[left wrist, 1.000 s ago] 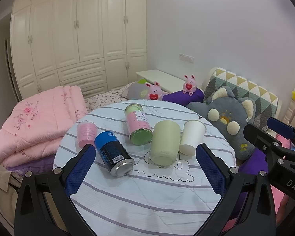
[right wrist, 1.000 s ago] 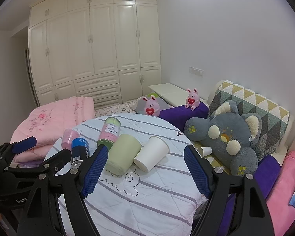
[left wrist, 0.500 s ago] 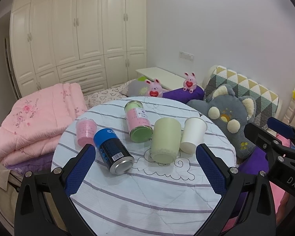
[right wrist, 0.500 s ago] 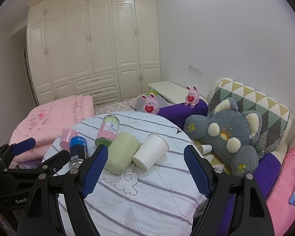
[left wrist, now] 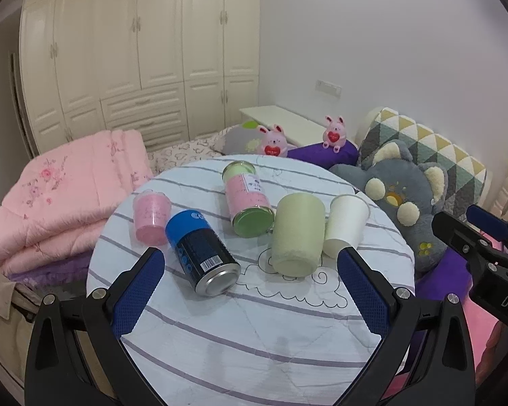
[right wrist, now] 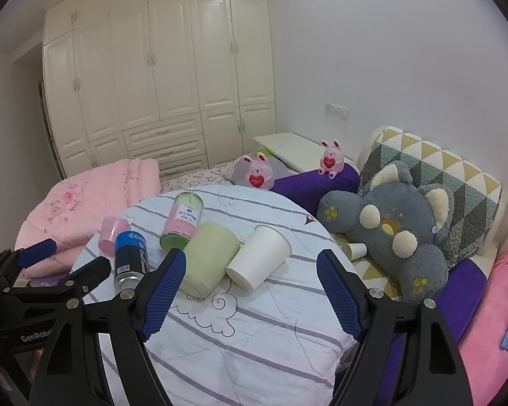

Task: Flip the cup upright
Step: 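Move the left gripper to the light green mug and close around it, then lift the green mug with the left gripper and pull it back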

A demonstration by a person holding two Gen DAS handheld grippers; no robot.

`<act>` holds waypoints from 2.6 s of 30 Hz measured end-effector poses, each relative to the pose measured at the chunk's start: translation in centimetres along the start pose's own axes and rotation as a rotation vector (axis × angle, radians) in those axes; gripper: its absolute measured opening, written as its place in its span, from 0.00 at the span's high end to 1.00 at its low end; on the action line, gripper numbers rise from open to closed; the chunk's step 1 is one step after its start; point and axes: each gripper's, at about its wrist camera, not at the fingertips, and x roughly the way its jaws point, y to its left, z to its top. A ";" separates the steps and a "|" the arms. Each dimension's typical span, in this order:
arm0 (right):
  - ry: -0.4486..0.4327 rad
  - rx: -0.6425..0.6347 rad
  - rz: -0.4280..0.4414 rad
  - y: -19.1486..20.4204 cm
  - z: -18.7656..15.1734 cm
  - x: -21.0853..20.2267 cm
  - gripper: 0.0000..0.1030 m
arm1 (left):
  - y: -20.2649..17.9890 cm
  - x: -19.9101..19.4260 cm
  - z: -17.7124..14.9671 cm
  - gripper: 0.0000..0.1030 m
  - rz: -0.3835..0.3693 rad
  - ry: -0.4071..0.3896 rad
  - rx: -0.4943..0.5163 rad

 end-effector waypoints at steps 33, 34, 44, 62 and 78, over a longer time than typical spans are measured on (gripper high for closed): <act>0.170 0.096 -0.026 -4.6 -0.7 10.8 0.21 | -5.5 17.2 -0.2 0.00 -0.089 0.416 0.129; 0.172 0.100 -0.025 -4.7 -0.7 11.1 0.21 | -5.5 17.6 -0.1 0.00 -0.088 0.421 0.133; 0.200 0.113 -0.020 -5.3 -0.9 13.1 0.21 | -6.1 20.2 -0.4 0.07 -0.057 0.460 0.176; 0.177 0.103 -0.011 -4.8 -1.0 11.5 0.21 | -5.7 15.9 -0.6 0.28 -0.131 0.434 0.128; 0.195 0.055 0.043 -1.8 -3.1 7.6 0.21 | -4.3 10.0 -5.6 0.28 -0.128 0.432 0.105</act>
